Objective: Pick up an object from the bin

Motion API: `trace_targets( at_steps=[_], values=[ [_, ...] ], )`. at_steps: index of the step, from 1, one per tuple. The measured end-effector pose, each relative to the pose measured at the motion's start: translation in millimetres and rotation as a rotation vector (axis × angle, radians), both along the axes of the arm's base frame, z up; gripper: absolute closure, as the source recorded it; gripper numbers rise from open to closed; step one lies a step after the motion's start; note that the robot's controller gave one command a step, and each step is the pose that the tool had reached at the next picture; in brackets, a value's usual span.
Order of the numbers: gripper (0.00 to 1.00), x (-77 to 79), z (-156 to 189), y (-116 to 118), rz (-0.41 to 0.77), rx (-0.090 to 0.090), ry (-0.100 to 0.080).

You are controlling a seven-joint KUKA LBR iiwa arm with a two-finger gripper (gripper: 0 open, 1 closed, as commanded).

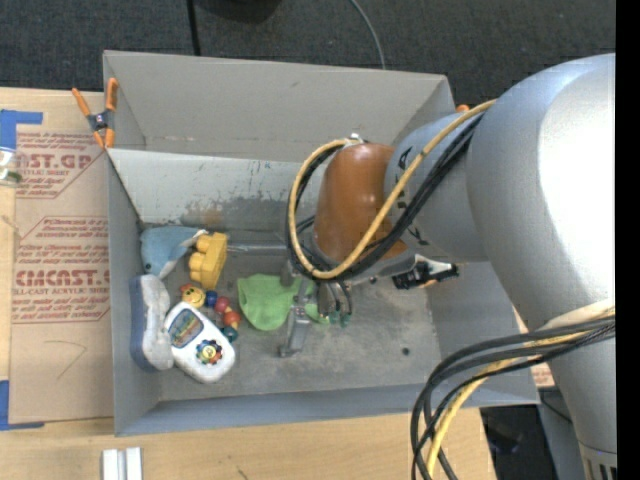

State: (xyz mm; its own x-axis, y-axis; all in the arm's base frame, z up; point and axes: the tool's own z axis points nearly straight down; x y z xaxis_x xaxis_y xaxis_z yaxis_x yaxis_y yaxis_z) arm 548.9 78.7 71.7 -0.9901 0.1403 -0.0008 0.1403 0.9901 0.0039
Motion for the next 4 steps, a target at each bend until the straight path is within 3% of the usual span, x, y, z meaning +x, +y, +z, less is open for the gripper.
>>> trace_targets(
  at_steps=[1, 2, 3, 4],
  values=[
    [1.00, 11.3, -1.4, 16.5, 0.114, 0.001, -0.005],
    [0.00, 10.8, -1.6, 16.4, 0.114, 0.000, -0.003],
    [1.00, 11.3, -1.4, 16.5, 0.114, 0.000, -0.005],
    [1.00, 11.3, -1.5, 16.5, 0.114, 0.000, -0.005]
  ],
)
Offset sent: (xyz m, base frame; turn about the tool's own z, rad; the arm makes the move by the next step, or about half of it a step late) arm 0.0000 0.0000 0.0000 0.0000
